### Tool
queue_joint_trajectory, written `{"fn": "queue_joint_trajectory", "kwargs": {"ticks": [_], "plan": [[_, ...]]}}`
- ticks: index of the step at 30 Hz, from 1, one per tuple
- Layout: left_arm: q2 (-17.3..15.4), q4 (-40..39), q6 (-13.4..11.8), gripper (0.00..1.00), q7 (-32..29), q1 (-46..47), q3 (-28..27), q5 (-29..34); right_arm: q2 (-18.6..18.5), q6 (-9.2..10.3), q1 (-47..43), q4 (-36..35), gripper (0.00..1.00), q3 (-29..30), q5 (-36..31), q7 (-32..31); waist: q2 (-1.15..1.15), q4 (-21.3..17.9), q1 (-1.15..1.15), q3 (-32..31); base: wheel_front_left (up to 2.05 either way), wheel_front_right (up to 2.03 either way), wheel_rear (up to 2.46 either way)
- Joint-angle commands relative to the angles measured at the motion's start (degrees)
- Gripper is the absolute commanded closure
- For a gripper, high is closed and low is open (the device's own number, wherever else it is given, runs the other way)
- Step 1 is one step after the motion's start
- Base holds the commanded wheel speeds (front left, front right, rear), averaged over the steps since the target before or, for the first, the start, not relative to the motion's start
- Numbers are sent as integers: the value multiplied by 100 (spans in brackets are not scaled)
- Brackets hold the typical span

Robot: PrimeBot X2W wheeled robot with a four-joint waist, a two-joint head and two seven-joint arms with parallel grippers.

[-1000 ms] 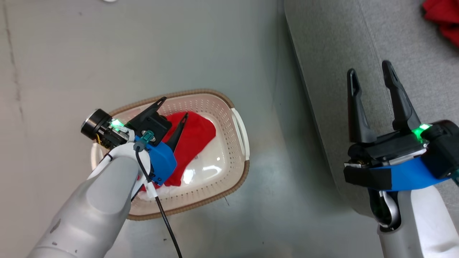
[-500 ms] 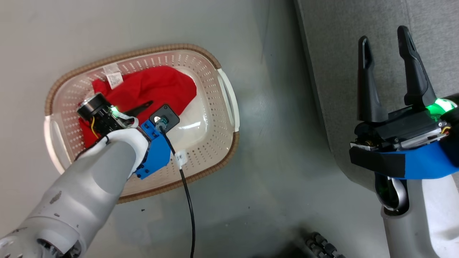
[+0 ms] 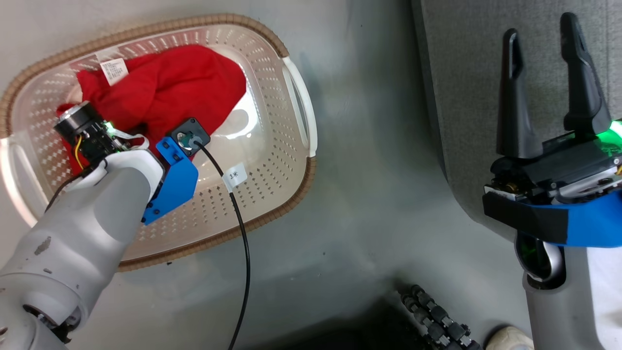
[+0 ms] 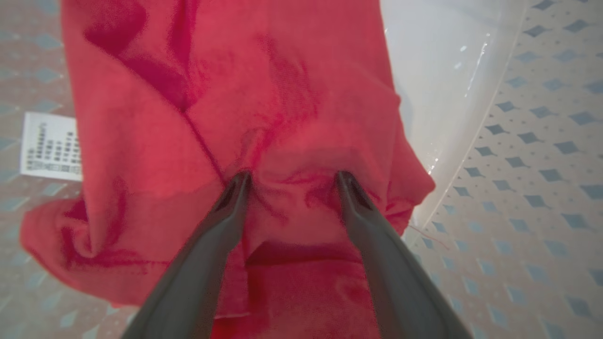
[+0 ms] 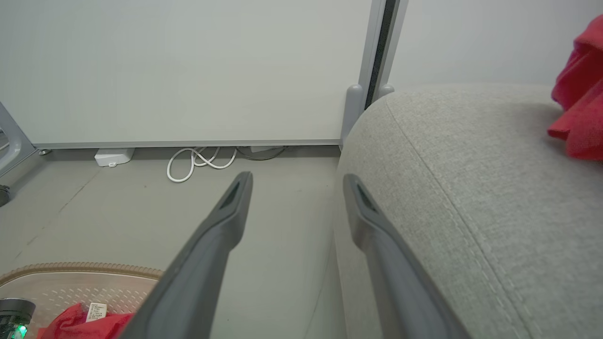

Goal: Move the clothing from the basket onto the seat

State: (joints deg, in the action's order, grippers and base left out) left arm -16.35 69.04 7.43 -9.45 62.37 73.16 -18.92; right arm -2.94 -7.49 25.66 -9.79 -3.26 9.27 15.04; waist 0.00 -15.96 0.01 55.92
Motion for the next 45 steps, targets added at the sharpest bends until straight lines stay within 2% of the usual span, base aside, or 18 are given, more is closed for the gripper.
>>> {"fn": "queue_joint_trajectory", "kwargs": {"ticks": [1,16,17,18,19,26,32,45], "plan": [[-41,19,7,0,-26,115,13,42,9,-1,74,-57,0,12,23,23,0,-41,-1,103,0,0,0],[-64,277,7,0,-241,311,31,70,10,-1,-32,-591,0,108,-31,23,0,-132,-1,499,0,0,0],[-59,294,7,19,-269,312,31,81,10,-1,-30,-597,0,118,-40,23,0,-130,-1,500,0,0,0],[-50,307,7,70,-277,310,32,76,10,-1,-25,-602,0,126,-47,23,0,-126,-1,499,0,0,0],[-34,313,7,100,-272,310,33,82,10,-1,-17,-600,0,134,-55,23,0,-120,-1,493,0,0,0],[117,307,7,100,-159,240,32,68,10,-1,37,-526,0,161,-100,23,0,-22,-1,312,0,0,0],[330,180,7,100,217,122,30,-143,10,-1,44,-427,0,200,-203,23,0,174,-1,-42,0,0,0],[917,-80,7,100,1428,-213,-7,-730,7,-1,-183,187,0,300,-498,23,0,773,-1,-1378,0,0,0]]}}
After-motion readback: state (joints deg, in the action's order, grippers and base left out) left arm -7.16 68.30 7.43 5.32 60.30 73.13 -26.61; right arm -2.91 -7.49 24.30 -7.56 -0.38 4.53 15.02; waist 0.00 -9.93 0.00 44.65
